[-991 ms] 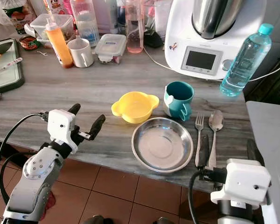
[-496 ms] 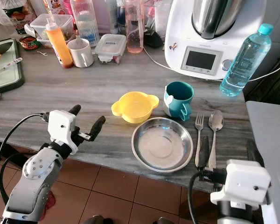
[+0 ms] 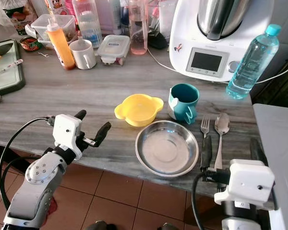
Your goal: Setting the table
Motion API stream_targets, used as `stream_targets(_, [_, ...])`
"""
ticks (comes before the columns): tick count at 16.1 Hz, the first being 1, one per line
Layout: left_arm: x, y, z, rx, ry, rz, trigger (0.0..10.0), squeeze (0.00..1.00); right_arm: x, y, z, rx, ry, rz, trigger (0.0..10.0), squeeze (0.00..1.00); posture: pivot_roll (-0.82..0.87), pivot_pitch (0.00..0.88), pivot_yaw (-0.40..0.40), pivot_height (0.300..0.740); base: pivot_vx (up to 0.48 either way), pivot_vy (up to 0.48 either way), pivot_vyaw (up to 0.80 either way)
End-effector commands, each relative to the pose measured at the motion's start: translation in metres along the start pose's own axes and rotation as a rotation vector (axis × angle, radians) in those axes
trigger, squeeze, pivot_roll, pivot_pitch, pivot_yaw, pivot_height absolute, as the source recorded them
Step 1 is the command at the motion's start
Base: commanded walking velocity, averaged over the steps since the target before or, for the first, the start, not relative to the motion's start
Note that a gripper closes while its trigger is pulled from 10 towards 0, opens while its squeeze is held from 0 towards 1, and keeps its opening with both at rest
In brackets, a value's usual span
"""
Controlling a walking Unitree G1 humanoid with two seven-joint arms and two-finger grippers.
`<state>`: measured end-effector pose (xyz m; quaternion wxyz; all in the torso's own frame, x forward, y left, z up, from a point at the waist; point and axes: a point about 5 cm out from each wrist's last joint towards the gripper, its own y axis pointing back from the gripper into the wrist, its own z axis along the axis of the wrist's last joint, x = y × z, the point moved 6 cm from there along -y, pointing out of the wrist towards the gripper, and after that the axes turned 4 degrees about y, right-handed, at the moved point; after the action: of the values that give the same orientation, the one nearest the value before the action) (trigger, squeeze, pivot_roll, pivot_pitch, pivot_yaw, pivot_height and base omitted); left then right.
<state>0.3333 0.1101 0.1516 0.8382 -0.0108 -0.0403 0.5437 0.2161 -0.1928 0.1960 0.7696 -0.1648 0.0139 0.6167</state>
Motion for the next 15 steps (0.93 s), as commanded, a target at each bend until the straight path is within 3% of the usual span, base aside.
stream_targets(1, [-0.0007,0.0034,-0.0009,0.01,-0.014,0.0,10.0,0.0,-0.0006,0.0,-0.0027,0.013,0.003,0.005,10.0,0.0,0.0,0.145,0.014,0.714,-0.27,0.0,0.0])
stream_targets(15, [-0.0015,0.0055,-0.0031,0.032,-0.013,-0.017,10.0,0.0,0.0013,-0.0003,-0.0052,0.019,-0.004,0.01,10.0,0.0,0.01,0.149,0.017,0.714,-0.277,0.0,0.0])
